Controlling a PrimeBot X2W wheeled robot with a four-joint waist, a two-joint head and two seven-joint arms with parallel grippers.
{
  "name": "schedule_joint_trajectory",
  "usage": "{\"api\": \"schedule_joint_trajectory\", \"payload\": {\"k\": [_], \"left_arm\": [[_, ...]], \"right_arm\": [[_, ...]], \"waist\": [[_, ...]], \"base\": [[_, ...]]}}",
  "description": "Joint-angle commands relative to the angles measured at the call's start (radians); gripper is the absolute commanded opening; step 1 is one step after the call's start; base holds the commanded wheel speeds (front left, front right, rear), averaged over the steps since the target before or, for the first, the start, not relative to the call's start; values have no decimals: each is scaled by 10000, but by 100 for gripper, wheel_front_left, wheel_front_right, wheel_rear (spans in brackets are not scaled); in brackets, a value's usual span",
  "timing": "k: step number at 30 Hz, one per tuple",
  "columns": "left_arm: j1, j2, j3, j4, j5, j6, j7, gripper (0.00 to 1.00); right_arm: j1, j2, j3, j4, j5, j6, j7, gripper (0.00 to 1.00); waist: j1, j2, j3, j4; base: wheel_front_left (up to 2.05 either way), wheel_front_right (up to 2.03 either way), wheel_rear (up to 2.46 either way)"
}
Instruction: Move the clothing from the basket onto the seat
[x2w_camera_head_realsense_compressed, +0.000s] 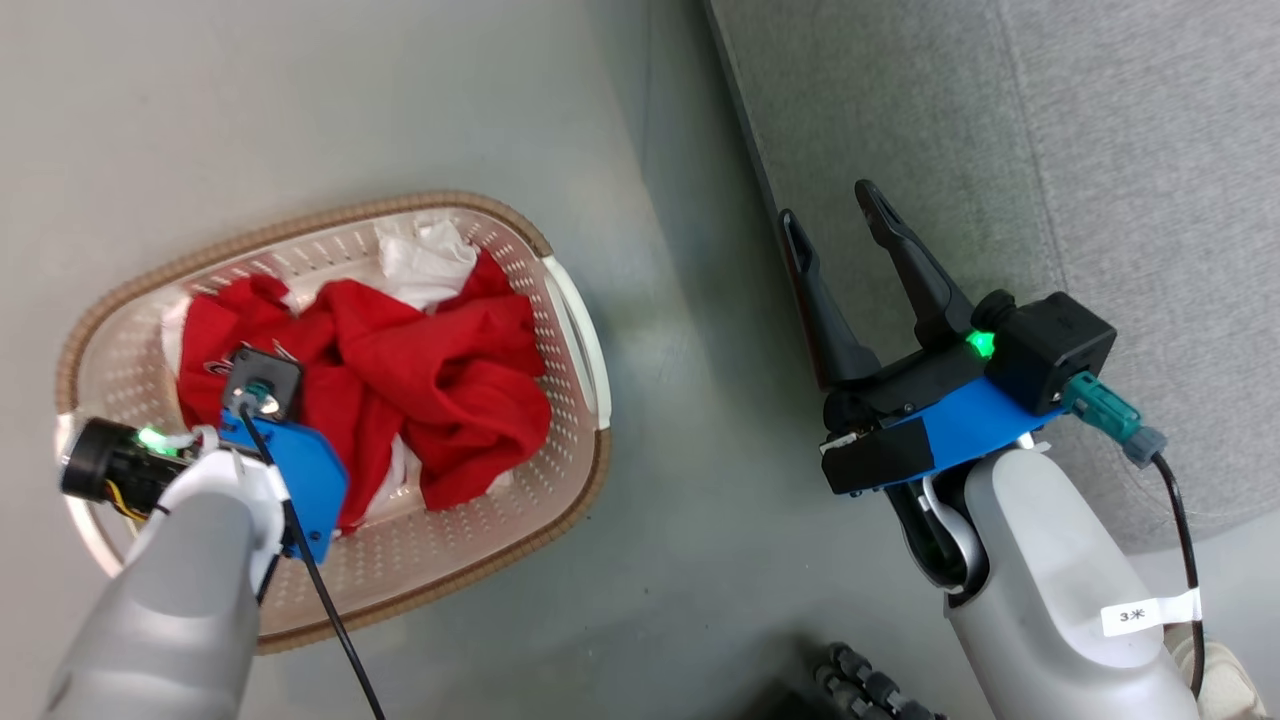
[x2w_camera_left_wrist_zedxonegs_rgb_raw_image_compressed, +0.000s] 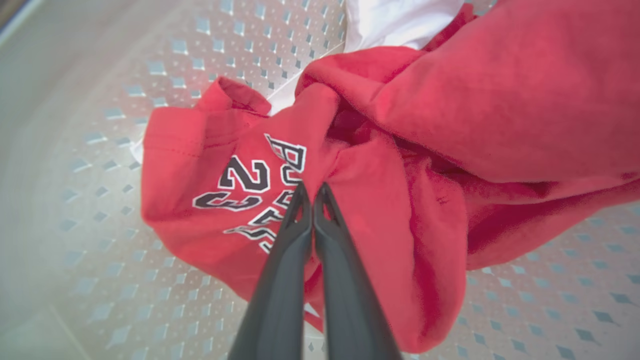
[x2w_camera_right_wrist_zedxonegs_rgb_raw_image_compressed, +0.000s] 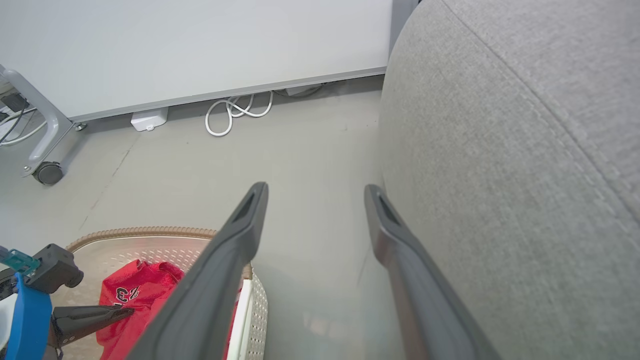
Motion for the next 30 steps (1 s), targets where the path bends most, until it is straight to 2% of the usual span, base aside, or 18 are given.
{"api": "schedule_joint_trajectory", "payload": {"k": [1, 17, 24, 30], "left_arm": [[100, -124, -10, 38, -70, -55, -105, 0], [1730, -1630, -405, 254, -1192, -130, -1571, 0], [2348, -2023, -948, -828, -2290, -132, -1803, 0], [2327, -2097, -1533, -2129, -3210, -133, -1851, 0]], "right_arm": [[-26, -25, -24, 71, -97, 4, -52, 100], [1309, -34, 54, 1615, -777, 4, 19, 100], [2271, -31, -136, 1924, -974, 4, 443, 100], [2965, -31, -174, 1672, -1054, 4, 857, 100]], "waist": [[0, 0, -488, 148], [0, 0, -5250, 1405], [0, 0, -7125, 2068], [0, 0, -8013, 2442]], "base": [[0, 0, 0], [0, 0, 0], [0, 0, 0], [0, 0, 0]]}}
